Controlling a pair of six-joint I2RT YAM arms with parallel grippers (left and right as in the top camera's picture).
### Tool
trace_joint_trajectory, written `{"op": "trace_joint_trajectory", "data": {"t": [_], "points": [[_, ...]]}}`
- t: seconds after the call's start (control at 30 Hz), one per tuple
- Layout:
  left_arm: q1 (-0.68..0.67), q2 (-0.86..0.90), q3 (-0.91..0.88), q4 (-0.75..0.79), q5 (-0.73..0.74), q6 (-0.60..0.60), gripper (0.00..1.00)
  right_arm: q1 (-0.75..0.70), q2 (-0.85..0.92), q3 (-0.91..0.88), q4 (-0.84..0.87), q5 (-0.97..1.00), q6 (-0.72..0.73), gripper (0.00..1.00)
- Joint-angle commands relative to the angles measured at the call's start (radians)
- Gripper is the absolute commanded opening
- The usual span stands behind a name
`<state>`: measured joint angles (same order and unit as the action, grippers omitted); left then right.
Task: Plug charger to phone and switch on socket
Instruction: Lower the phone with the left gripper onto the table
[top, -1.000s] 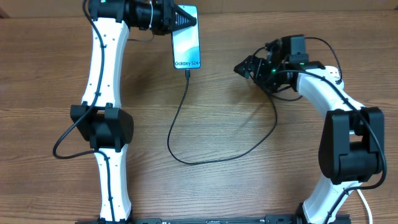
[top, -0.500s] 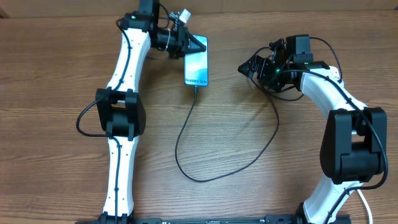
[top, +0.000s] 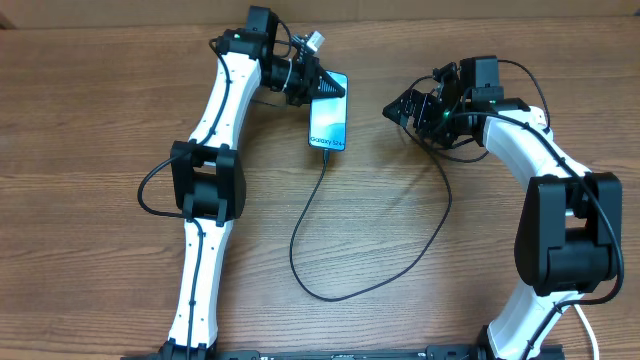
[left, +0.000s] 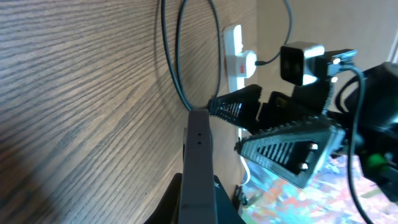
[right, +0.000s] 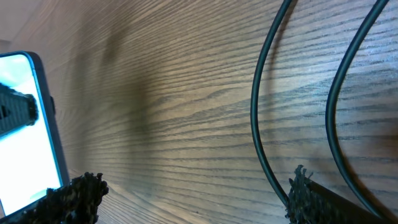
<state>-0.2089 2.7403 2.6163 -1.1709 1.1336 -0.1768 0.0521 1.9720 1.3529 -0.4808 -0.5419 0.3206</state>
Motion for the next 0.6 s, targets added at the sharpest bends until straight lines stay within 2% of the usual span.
{"op": "trace_joint_trajectory", "data": {"t": [0.0,0.57], "points": [[-0.014,0.003,0.004,0.002,-0.045,-0.022,0.04,-0.003,-0.012,0.01,0.0,0.01,-0.009,0.97],[-0.02,0.003,0.004,0.016,-0.129,-0.083,0.05,-0.003,-0.012,0.01,-0.005,0.011,-0.009,0.97]]}}
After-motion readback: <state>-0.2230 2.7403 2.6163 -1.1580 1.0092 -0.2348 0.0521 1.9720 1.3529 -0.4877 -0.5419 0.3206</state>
